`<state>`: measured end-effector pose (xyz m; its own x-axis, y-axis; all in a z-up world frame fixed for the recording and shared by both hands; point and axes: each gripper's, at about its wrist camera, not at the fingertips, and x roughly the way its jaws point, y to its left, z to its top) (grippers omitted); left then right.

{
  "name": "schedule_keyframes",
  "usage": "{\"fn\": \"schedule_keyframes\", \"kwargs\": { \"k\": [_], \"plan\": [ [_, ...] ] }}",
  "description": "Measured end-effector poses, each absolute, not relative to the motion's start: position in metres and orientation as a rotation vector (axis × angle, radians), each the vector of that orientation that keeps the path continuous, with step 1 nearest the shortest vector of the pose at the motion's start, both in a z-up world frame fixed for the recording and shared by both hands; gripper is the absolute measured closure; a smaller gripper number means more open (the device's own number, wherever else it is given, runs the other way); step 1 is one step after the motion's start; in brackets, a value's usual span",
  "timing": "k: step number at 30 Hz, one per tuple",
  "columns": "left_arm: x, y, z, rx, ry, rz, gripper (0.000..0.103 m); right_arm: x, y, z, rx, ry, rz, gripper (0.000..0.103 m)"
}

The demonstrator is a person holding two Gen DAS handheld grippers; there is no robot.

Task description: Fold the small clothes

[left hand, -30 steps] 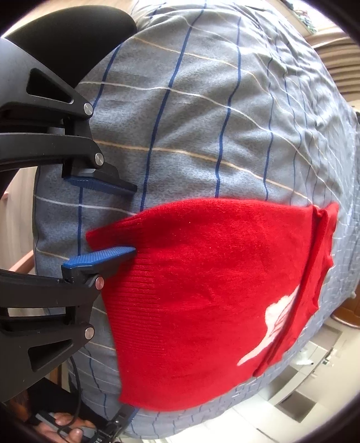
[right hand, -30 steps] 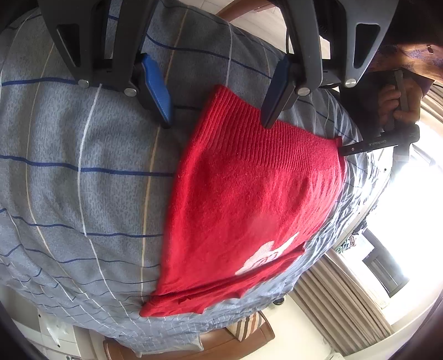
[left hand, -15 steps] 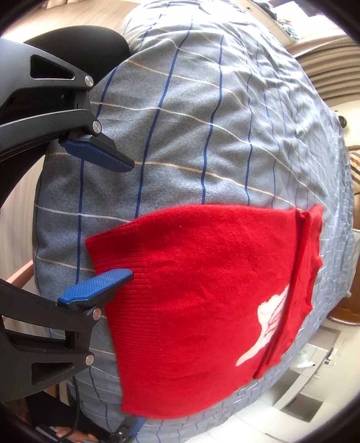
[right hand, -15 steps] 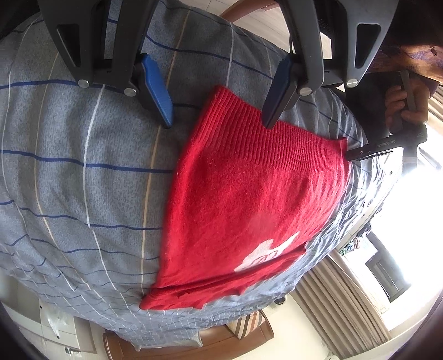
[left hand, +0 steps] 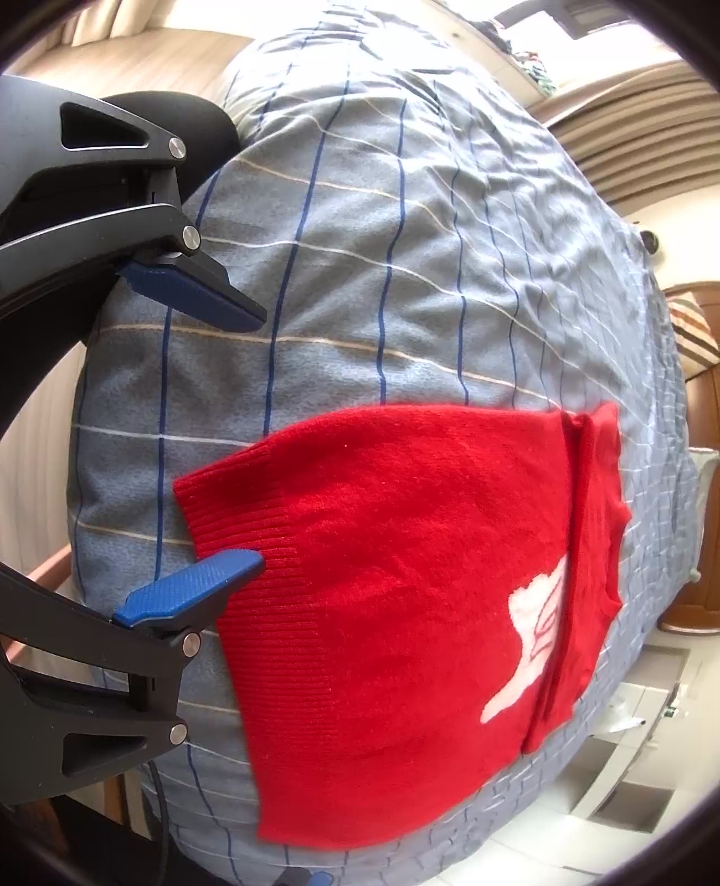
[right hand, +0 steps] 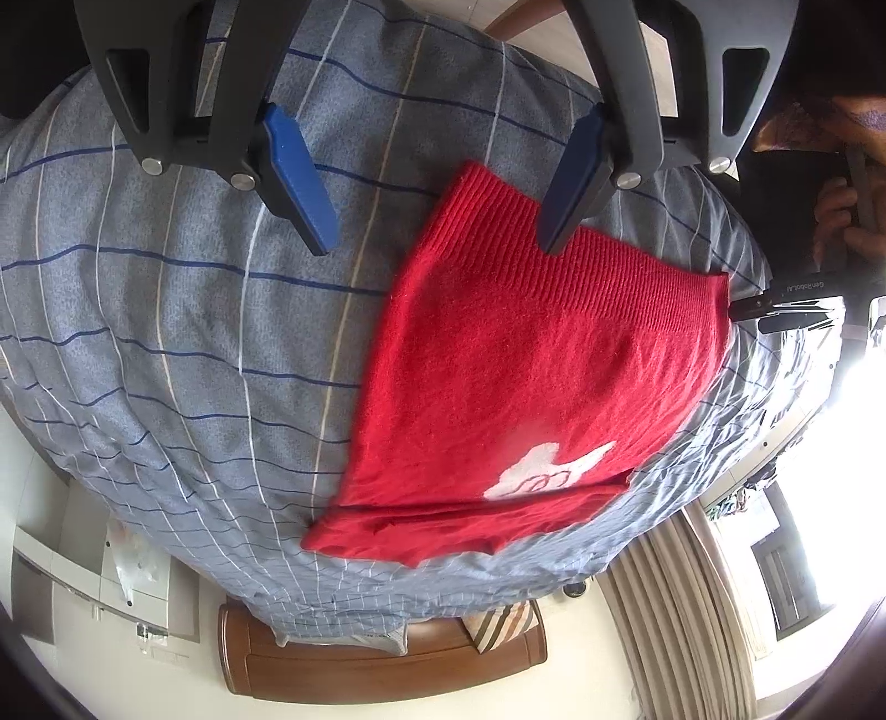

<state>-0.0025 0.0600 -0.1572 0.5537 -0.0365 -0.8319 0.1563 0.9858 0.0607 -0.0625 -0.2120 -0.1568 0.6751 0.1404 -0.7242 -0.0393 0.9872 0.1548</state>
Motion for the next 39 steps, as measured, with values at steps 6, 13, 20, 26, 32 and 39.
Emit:
{"fn": "schedule_keyframes", "kwargs": {
  "k": [6,13,20,26,32,39],
  "plan": [
    [-0.006,0.057,-0.151,0.154,0.954,-0.107,0.018,-0.062,-0.206,-0.148,0.075,0.822,0.063,0.023],
    [-0.007,0.063,-0.144,0.157,0.914,-0.071,0.012,-0.056,-0.195,-0.129,-0.123,0.824,-0.174,0.005],
    [-0.001,0.072,-0.14,0.147,0.893,-0.021,0.01,-0.053,-0.202,-0.113,-0.171,0.847,-0.294,0.002],
    [0.0,0.076,-0.139,0.154,0.886,0.001,0.007,-0.051,-0.206,-0.11,-0.187,0.864,-0.343,0.002],
    [0.001,0.076,-0.142,0.158,0.893,0.005,0.007,-0.052,-0.206,-0.108,-0.193,0.867,-0.368,0.002],
    [0.003,0.076,-0.143,0.158,0.894,0.014,0.006,-0.052,-0.207,-0.104,-0.204,0.868,-0.385,0.002]
  ]
}}
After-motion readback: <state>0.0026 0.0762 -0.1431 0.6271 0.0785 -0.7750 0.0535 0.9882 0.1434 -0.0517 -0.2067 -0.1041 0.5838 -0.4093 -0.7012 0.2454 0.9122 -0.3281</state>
